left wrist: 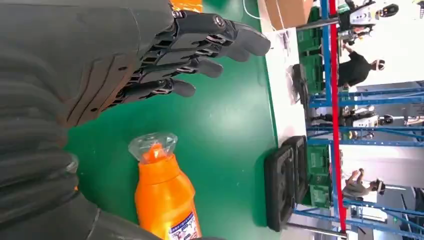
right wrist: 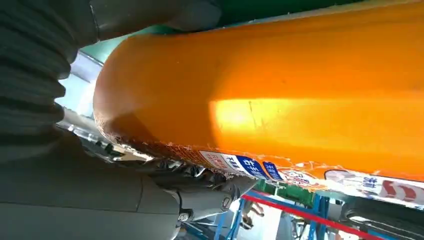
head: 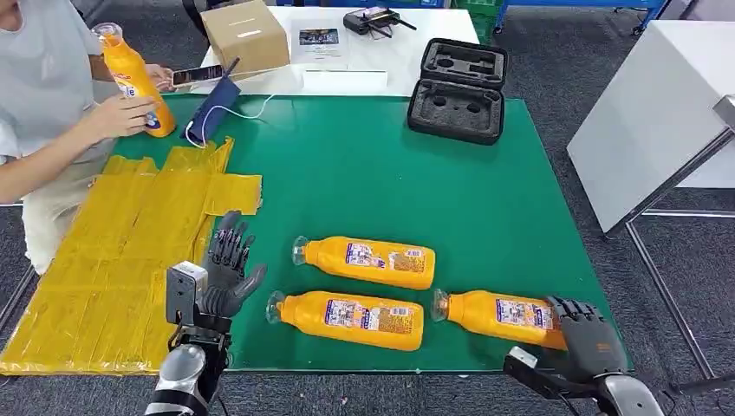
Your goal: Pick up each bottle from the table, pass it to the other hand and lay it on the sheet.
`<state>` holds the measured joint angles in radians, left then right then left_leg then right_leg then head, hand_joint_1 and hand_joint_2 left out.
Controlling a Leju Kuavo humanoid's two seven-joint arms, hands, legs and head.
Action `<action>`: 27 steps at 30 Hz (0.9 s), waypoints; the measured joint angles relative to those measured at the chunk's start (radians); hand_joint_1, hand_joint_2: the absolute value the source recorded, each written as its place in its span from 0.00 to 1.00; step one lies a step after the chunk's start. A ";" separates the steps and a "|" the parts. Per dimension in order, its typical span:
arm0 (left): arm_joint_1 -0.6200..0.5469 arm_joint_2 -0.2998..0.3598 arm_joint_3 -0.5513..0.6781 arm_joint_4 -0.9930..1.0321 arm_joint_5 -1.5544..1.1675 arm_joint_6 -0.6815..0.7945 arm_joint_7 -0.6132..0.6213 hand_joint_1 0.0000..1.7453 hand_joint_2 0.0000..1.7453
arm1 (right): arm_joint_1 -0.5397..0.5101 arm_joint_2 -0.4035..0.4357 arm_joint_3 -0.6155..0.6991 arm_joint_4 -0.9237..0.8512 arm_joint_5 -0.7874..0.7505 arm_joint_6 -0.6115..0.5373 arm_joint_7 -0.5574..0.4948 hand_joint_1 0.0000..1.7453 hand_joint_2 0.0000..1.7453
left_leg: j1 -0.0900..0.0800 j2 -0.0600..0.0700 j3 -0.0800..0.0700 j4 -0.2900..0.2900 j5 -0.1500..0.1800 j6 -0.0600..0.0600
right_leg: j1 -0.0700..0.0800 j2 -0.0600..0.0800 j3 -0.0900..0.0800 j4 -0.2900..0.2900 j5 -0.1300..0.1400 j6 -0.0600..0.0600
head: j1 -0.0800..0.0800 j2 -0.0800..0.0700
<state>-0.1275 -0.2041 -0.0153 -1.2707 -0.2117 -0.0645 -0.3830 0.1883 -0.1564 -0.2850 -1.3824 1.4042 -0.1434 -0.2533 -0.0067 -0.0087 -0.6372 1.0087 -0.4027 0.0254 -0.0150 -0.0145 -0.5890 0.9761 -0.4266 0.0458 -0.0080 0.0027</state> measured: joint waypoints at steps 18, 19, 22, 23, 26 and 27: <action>0.008 0.000 -0.002 0.006 0.004 0.005 0.004 0.00 1.00 | -0.076 0.039 0.068 0.021 -0.159 -0.280 0.010 1.00 1.00 | 0.000 0.001 0.002 0.000 0.003 0.002 | 0.000 0.001 0.013 0.001 0.004 0.001 | 0.000 0.000; 0.009 0.000 -0.002 0.005 0.005 0.005 0.004 0.00 1.00 | -0.085 0.045 0.069 0.012 -0.181 -0.295 0.005 1.00 1.00 | 0.000 0.001 0.002 0.000 0.003 0.002 | 0.000 0.000 0.013 0.001 0.003 0.001 | 0.000 0.000; 0.012 0.000 -0.002 0.004 0.003 0.006 0.005 0.00 1.00 | -0.101 0.056 0.070 -0.003 -0.193 -0.301 0.000 1.00 1.00 | 0.001 0.001 0.002 0.000 0.003 0.002 | 0.001 0.000 0.013 0.001 0.003 0.001 | 0.000 0.000; 0.013 0.000 -0.002 0.004 0.003 0.006 0.005 0.00 1.00 | -0.101 0.060 0.070 -0.008 -0.196 -0.301 -0.001 1.00 1.00 | 0.001 0.000 0.001 0.000 0.003 0.001 | 0.001 0.000 0.013 0.001 0.003 0.001 | 0.000 0.000; 0.016 0.000 -0.001 0.004 0.003 0.006 0.005 0.00 1.00 | -0.101 0.071 0.068 -0.020 -0.253 -0.320 -0.024 1.00 1.00 | 0.000 0.000 -0.002 0.000 0.003 0.001 | 0.001 -0.001 0.011 0.001 0.002 0.001 | 0.000 0.000; 0.017 0.000 0.000 0.004 0.003 0.008 0.005 0.00 1.00 | -0.102 0.076 0.065 -0.028 -0.285 -0.331 -0.029 1.00 1.00 | 0.000 0.000 -0.002 0.000 0.003 0.001 | 0.000 -0.001 0.010 0.001 0.002 0.001 | 0.000 0.000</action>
<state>-0.1103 -0.2045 -0.0156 -1.2669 -0.2083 -0.0565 -0.3780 0.0868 -0.0801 -0.2201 -1.4106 1.1187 -0.4741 -0.2823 -0.0064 -0.0089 -0.6392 1.0085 -0.4002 0.0269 -0.0145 -0.0154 -0.5789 0.9768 -0.4241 0.0465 -0.0084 0.0027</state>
